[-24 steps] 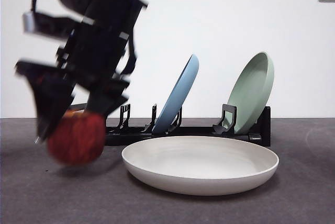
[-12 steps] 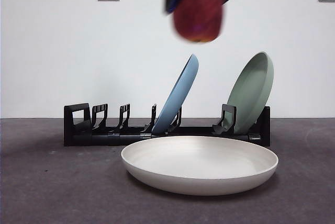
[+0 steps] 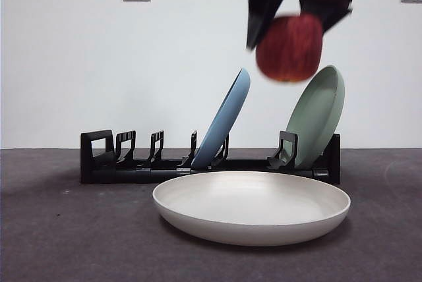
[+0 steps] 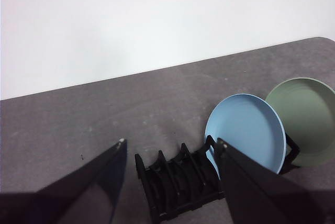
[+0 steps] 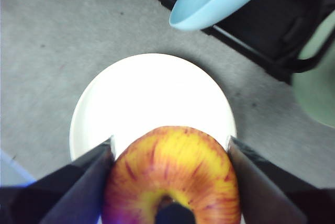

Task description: Take the yellow plate from the plate rack,put the plate on the table,take the apple from the table,put the apple in the plate

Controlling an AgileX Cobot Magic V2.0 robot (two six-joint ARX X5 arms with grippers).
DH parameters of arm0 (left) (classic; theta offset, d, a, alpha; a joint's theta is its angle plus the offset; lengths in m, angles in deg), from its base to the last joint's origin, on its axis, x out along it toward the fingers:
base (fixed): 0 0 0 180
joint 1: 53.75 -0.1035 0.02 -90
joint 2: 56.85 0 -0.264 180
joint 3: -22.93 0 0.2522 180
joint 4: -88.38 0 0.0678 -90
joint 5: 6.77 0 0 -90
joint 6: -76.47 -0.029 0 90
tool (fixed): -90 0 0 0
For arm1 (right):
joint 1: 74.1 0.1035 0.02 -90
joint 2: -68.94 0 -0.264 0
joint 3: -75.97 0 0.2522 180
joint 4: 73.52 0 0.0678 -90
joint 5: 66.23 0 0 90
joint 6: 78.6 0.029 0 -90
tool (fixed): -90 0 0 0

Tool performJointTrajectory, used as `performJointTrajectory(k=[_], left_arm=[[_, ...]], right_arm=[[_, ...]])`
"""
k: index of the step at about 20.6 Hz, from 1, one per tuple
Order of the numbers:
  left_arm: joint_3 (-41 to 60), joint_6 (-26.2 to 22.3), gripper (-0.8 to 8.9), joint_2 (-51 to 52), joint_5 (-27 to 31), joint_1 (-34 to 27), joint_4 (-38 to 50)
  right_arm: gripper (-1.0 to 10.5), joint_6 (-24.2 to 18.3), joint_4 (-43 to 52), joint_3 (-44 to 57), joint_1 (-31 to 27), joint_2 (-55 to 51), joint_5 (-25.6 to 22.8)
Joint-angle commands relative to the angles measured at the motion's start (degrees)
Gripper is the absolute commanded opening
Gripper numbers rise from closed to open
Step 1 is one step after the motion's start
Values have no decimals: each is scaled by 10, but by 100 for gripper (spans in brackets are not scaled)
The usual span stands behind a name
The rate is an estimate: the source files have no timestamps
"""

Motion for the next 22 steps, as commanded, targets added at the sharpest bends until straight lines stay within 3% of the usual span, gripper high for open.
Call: performJointTrajectory(k=[1,6,15,18,22], left_arm=[[4,5,282,1,-1,1,3],[4,5,282,1,-1,1,3],[4,5,281,1,-1,1,-1],[4,5,282,1,-1,1,-1],[4,5,281,1,-1,1,-1]], right_arm=[[-13,24,78,65,11,8,1],[-13,40,207,166,41,30,1],[-12,40,230,169,55,121,3],[55,40,228,169,55,121,3],[311,43,225,169,55,121,3]])
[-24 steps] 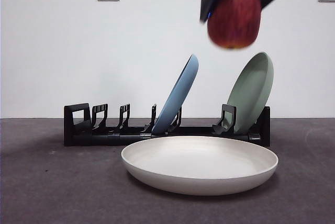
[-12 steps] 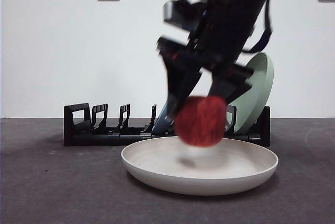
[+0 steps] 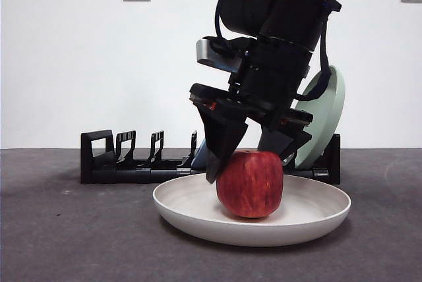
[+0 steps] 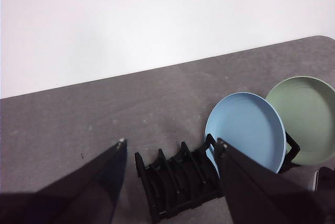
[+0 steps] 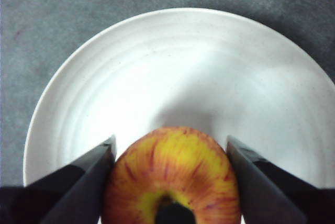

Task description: Take the yellow plate from the plate rack,put the plate on the table,take the apple from the table,put the apple in the plate

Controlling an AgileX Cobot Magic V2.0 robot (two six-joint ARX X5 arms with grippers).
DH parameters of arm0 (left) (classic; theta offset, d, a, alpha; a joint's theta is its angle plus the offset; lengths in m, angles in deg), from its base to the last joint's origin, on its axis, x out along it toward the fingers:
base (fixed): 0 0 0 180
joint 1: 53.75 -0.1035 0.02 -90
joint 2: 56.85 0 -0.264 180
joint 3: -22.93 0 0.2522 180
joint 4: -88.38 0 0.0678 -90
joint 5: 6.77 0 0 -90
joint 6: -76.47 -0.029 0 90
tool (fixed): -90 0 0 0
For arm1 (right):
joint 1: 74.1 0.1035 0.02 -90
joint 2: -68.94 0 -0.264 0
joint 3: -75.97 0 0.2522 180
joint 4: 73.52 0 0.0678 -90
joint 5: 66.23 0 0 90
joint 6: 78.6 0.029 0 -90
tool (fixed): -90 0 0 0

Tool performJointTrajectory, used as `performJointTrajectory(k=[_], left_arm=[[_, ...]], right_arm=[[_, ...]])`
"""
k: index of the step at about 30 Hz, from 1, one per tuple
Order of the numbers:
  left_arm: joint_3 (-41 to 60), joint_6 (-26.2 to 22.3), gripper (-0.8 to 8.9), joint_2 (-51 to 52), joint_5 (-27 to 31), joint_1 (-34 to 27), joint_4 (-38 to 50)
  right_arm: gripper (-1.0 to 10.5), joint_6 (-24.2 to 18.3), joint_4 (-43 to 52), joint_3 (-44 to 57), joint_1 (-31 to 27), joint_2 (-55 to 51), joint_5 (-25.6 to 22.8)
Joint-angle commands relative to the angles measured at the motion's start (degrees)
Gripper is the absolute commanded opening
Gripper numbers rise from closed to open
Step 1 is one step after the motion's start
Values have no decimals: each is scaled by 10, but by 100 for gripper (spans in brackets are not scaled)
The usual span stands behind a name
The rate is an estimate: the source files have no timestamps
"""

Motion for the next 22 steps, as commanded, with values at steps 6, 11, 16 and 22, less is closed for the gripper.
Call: performJointTrajectory(k=[6,11,16,22], left_arm=[[4,3,281,1,0,1,2],[4,3,282,1,-1,1,2],[4,3,281,1,-3,1,-2],[4,-14,281,-4,-67,2,-6]], right_arm=[[448,9,-5,3,1,7,-1],[446,9,-5,2,0,-3,-1],[445,9,-5,-3,0,-37,-3],[436,4,-5,-24,-7,-106,-3]])
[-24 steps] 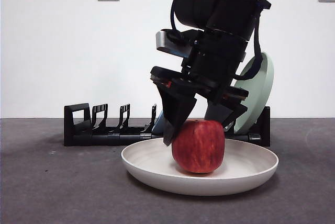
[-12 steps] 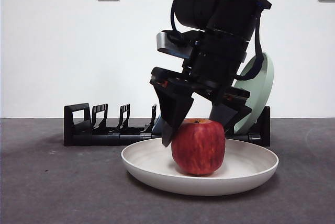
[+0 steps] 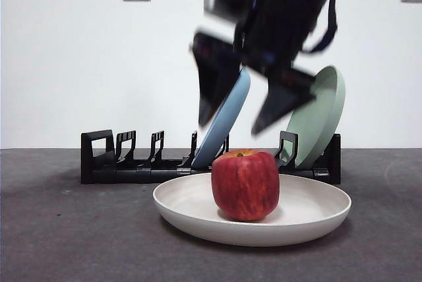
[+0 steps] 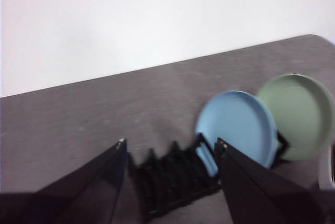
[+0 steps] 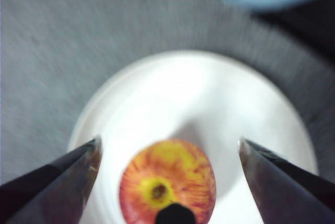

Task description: Take the yellow plate from the plate rack,put the plate on the table,take the apple from the table,put the apple in the plate

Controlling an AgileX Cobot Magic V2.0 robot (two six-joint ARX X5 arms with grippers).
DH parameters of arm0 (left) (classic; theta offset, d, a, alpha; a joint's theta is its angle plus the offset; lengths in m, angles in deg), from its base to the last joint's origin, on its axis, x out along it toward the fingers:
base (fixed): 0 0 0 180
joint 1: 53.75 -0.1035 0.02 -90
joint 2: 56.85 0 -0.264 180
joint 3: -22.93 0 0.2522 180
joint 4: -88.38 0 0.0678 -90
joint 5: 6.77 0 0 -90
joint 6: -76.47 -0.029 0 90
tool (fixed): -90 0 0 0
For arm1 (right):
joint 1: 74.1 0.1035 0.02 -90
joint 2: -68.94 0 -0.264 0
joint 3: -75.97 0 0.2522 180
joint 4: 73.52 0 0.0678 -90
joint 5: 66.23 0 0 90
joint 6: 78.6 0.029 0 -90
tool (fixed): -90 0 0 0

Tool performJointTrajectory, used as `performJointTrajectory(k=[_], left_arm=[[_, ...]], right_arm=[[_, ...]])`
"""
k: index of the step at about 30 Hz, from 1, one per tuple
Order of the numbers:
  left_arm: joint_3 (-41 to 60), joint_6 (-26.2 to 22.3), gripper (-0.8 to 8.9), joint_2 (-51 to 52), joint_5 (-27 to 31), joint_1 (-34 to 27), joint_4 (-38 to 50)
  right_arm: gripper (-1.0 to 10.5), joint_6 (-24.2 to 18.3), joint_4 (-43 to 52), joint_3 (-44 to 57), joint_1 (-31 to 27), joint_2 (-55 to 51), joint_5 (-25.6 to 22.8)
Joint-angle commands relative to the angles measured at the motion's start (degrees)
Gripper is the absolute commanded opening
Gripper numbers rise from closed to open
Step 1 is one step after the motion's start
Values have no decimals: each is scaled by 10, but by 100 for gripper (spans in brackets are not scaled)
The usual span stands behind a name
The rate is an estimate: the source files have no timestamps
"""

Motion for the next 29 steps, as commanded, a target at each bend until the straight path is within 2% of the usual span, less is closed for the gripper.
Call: performJointTrajectory(k=[1,3,5,6,8,9,13,16,18,22,26,29], left_arm=[[4,-12,281,-7,-48,2,-5],[4,-13,280,-14,-77,2,-11],[4,-13,274,-24,-101,2,-19],[4,-14,219,-31,-108,2,-24],[4,-29,52,-42,-119,7,-33],[4,-33,-19,-46,-119,11,-36],[4,-41,-8,-64,-115,30,-35],[10,-47,-8,-67,-111,41,-13],[24,-52,-8,-63,-88,50,2],[156,-27,-8,-13,10,70,127],[335,-7,-8,86,30,73,257],[415,-4,-8,144,37,74,296]], right_arm=[[431,0,4,-14,-5,-37,-2],[344,-4,3,-20,-11,-63,-2],[187,-6,4,-22,-19,-93,-1],[85,-14,3,-22,-24,-112,-1],[-19,-24,2,-22,-33,-143,-2],[-16,-25,2,-22,-37,-157,-2],[-16,-25,1,-22,-69,-227,-2],[-16,-44,-11,-22,-104,-270,-2],[-16,-44,-18,-21,-125,-284,-1],[-17,-36,13,24,-139,-312,-3],[-16,12,152,179,-139,-377,-3],[-16,19,214,263,-137,-415,-3]])
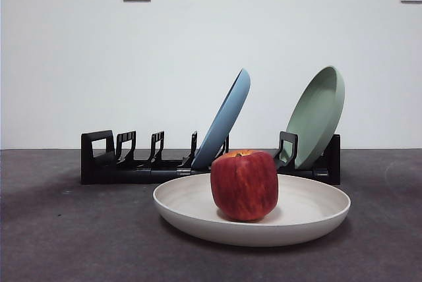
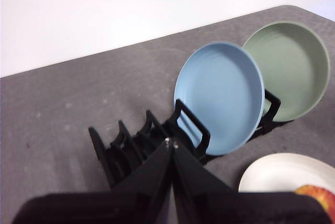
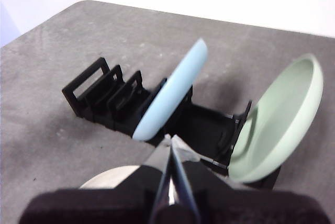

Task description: Take the yellow plate from the plate rack,put the plate on the table,take the apple from the table,put the apple in the plate

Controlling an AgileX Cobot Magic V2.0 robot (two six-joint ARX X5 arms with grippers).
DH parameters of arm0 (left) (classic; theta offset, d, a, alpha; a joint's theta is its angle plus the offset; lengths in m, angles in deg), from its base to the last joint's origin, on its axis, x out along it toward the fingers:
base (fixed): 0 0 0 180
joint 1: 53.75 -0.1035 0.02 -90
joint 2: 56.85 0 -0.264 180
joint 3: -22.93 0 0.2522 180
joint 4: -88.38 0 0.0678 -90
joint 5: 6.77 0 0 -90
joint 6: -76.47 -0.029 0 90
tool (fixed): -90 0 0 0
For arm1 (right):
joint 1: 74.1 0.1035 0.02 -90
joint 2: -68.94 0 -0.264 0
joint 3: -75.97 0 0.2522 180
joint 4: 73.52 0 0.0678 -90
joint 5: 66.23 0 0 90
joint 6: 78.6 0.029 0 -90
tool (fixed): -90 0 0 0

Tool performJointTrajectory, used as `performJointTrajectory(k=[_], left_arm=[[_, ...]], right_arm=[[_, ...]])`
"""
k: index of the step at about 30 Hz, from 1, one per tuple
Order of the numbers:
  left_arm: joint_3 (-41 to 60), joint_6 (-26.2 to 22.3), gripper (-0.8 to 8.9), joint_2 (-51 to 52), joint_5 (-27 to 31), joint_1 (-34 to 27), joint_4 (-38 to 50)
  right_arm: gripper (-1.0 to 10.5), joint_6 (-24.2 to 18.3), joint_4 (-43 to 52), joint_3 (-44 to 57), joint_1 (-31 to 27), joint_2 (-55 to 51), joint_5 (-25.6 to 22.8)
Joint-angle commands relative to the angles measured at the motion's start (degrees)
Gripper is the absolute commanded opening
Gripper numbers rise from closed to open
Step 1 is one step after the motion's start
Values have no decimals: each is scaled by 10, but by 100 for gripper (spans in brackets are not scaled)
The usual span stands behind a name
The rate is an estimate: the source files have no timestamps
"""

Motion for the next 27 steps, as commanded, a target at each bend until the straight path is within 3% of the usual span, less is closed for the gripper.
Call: performJointTrajectory(k=[1,5,11,17,27], left_arm=[[73,14,-8,48,4,5,30],[161,34,-9,117,11,5,55],[235,49,-9,177,25,5,67],[248,49,-8,190,34,5,70],[248,49,-3,186,33,5,-4]], right_arm=[[-16,26,51,83,3,-33,-1],[-16,65,103,183,12,-80,-17],[-16,80,123,271,29,-134,-61],[-15,81,123,283,31,-145,-75],[2,94,122,283,31,-144,-74]])
